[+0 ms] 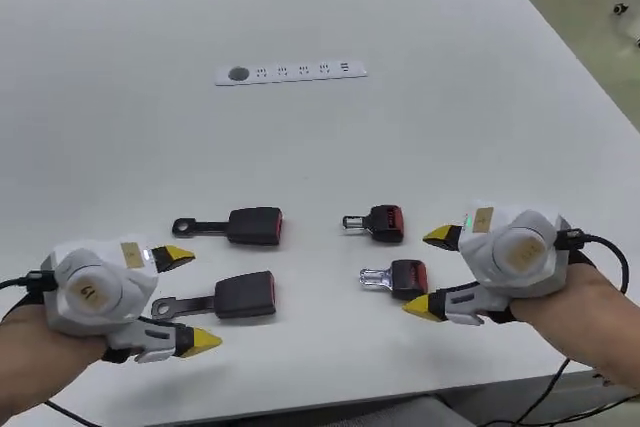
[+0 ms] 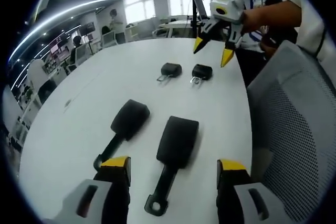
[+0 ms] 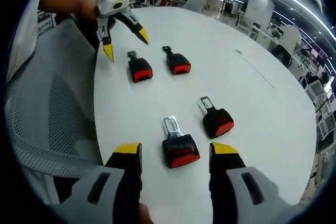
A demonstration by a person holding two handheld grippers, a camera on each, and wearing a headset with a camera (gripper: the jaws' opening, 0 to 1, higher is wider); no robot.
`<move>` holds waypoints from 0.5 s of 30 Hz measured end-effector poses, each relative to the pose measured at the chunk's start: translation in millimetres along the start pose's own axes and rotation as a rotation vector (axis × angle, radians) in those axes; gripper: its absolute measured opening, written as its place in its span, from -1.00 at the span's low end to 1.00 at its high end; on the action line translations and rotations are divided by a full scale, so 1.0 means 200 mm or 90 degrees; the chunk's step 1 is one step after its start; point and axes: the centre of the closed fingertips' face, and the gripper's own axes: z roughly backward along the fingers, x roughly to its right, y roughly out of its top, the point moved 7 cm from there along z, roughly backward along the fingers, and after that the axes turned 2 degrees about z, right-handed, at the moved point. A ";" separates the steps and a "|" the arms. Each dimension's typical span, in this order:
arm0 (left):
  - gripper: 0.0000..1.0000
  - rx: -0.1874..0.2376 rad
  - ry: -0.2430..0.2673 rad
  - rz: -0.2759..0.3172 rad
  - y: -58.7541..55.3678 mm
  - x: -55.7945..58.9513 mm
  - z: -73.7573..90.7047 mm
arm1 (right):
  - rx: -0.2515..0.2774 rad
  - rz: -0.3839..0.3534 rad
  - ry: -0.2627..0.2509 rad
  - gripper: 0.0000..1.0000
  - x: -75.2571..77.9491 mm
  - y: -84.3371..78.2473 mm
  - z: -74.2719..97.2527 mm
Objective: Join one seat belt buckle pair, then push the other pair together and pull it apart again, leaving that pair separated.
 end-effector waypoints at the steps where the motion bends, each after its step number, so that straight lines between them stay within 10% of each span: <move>1: 0.32 -0.004 -0.004 -0.003 0.00 0.00 -0.01 | -0.007 0.006 0.006 -0.06 0.00 -0.01 -0.01; 15: -0.08 -0.041 -0.051 -0.053 -0.01 -0.02 -0.12 | -0.055 0.048 0.070 -0.23 0.05 -0.07 -0.15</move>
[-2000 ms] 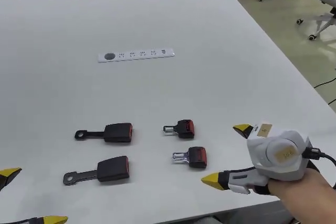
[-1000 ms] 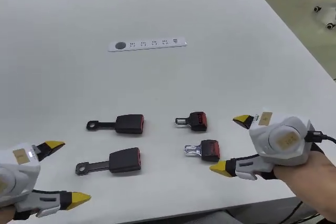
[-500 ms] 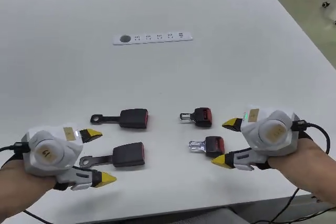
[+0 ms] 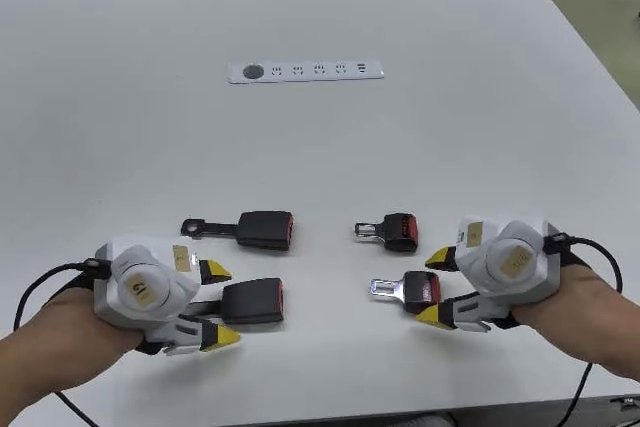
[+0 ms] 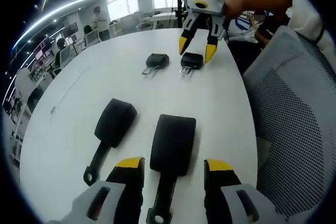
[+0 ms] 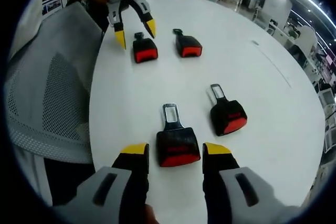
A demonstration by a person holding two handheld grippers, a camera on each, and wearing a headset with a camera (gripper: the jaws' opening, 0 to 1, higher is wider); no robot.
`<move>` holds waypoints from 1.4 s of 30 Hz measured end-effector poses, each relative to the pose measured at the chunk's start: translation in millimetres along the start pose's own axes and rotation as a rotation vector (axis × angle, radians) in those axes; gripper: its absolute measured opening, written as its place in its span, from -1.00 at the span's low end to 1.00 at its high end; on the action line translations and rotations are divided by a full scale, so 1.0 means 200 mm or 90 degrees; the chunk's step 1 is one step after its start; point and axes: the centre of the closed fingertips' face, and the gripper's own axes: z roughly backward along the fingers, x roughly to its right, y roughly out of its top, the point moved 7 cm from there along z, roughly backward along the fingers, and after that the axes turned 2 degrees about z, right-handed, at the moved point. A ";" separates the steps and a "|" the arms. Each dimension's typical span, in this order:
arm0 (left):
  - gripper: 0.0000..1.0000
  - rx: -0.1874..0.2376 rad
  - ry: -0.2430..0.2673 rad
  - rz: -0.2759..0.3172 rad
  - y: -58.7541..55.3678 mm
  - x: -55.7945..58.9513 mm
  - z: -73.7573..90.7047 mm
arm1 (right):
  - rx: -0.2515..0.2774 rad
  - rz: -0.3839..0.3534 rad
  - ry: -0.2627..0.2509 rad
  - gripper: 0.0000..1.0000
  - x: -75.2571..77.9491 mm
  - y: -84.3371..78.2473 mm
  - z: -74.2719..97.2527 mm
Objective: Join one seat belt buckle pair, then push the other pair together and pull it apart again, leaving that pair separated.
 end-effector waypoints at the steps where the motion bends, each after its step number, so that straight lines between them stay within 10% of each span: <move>1: -0.08 0.000 -0.004 -0.002 0.00 -0.01 -0.01 | -0.003 0.004 0.004 -0.25 0.00 0.01 0.00; 42: -0.34 -0.073 -0.073 -0.128 0.04 -0.04 -0.12 | -0.011 0.061 0.084 -0.31 0.04 -0.02 -0.06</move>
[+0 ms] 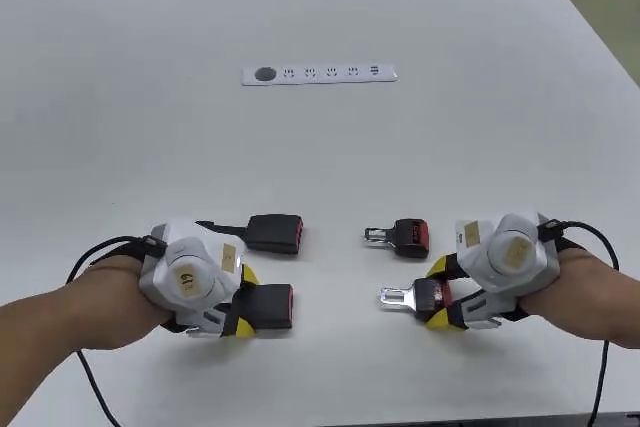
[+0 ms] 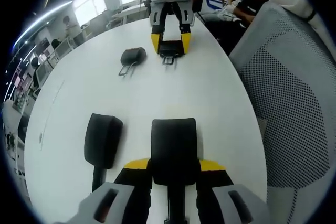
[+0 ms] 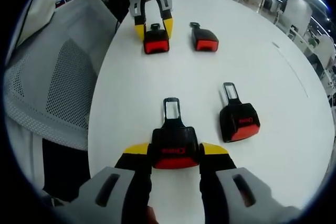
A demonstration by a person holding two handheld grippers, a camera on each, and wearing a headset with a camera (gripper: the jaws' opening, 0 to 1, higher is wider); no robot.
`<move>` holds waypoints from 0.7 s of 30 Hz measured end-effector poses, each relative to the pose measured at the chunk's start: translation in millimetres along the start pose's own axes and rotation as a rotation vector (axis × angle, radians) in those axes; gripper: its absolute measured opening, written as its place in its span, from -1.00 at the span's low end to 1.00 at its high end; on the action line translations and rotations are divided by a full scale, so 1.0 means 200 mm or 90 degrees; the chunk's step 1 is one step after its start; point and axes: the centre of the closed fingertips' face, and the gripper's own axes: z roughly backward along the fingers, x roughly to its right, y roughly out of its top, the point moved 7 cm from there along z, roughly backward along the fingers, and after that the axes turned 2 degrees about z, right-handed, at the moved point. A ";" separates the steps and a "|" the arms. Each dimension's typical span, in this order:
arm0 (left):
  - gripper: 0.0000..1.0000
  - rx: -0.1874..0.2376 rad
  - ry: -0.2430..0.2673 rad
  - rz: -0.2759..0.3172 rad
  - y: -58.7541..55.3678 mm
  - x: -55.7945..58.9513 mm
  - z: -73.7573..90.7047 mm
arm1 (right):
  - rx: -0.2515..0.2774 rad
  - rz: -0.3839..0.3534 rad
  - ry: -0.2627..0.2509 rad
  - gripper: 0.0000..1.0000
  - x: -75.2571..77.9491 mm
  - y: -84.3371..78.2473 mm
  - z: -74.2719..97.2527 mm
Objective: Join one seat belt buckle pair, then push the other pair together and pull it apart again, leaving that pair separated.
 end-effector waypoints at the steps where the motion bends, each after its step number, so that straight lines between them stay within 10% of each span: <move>1: -0.34 0.000 0.000 0.000 0.00 0.00 0.00 | 0.003 -0.002 -0.001 -0.31 0.00 0.00 0.00; 21: -0.34 0.009 -0.005 0.000 0.00 0.00 0.01 | 0.081 -0.005 -0.001 -0.32 -0.10 0.32 -0.22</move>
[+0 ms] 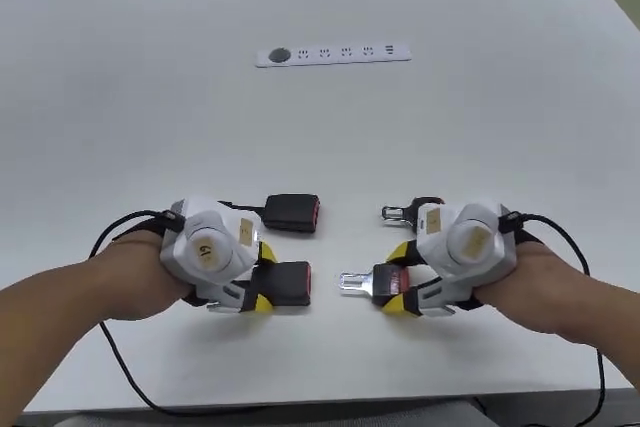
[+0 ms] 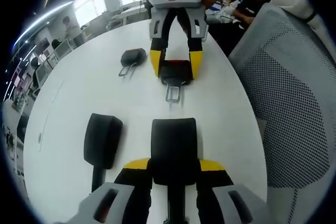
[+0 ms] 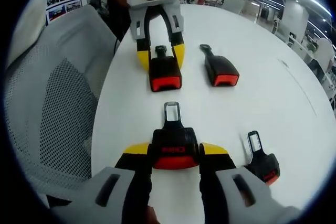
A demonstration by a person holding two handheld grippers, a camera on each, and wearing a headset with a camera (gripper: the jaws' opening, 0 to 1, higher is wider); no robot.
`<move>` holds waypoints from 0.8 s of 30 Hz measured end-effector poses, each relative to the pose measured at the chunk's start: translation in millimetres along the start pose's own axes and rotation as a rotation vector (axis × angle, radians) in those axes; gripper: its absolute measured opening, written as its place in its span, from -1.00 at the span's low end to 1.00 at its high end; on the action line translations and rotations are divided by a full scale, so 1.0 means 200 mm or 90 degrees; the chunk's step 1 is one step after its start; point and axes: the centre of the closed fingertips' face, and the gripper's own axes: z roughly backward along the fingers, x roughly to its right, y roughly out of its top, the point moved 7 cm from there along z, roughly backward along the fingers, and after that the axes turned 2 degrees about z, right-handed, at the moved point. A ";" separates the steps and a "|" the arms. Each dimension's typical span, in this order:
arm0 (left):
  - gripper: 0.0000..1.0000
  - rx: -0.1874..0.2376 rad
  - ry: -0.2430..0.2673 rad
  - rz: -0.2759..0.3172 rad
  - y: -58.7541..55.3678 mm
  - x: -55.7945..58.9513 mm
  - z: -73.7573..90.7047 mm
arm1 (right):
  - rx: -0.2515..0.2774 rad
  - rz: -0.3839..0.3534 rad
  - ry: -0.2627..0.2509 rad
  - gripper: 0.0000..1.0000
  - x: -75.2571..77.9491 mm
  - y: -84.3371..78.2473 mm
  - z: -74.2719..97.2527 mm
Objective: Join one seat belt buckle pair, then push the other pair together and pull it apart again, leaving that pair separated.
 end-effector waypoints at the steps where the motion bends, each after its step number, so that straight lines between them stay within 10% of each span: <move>1: -0.34 0.000 0.000 -0.001 0.00 0.00 0.00 | 0.003 0.002 0.000 -0.32 0.00 0.02 -0.01; 24: -0.34 -0.009 -0.010 0.001 0.00 -0.02 -0.01 | 0.010 0.032 -0.010 -0.32 -0.01 0.13 -0.08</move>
